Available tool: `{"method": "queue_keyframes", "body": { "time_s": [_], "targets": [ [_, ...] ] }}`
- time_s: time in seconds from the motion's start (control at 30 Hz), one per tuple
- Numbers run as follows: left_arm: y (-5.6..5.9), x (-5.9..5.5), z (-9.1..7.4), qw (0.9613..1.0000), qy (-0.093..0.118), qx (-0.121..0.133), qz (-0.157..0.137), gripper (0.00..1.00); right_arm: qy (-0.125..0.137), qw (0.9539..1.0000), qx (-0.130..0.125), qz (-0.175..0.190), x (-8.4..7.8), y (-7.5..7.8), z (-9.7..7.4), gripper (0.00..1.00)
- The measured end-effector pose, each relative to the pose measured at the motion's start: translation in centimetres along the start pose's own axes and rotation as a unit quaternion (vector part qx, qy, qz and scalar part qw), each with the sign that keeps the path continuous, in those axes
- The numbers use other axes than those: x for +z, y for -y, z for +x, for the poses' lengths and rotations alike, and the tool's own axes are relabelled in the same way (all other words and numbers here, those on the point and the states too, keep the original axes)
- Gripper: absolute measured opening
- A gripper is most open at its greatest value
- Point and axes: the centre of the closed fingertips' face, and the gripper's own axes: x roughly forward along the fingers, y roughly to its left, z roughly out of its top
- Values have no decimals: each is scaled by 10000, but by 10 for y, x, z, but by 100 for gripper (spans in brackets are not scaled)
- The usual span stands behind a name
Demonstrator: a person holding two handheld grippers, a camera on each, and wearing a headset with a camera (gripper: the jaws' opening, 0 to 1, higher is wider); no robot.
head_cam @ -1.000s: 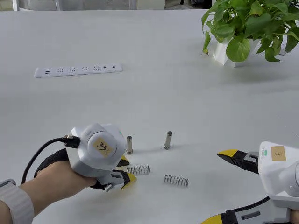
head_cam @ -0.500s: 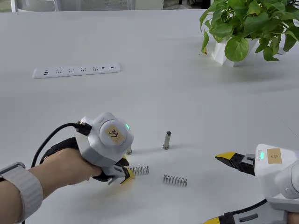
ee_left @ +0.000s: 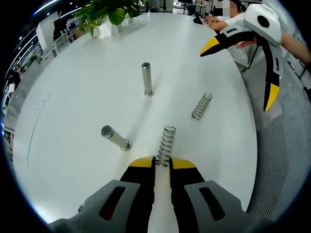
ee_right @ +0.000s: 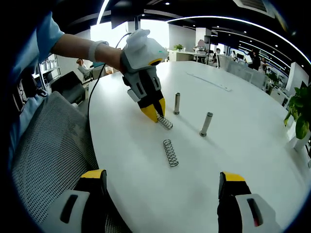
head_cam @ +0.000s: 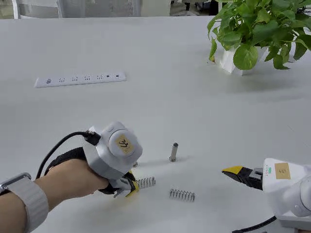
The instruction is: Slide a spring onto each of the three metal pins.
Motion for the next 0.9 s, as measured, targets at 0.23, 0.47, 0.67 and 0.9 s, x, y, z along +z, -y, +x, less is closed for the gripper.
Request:
{"method": "queue_keyframes", "body": {
  "time_s": [0.23, 0.47, 0.67, 0.9],
  "targets": [
    [1, 0, -1, 9988, 299, 27, -384, 7, 70, 10000, -15, -1, 6, 0, 1, 95],
    [6, -3, -4, 9954, 653, 79, -697, 7, 100, 9999, -1, -16, 10, -2, 3, 95],
    [16, -3, -11, 9894, 1040, 119, -1004, 7, 131, 9999, 35, -39, 13, -6, 5, 95],
    [25, 5, -27, 9809, 1532, 248, -1170, 7, 196, 9998, 88, -57, 18, -6, 3, 94]
  ]
}}
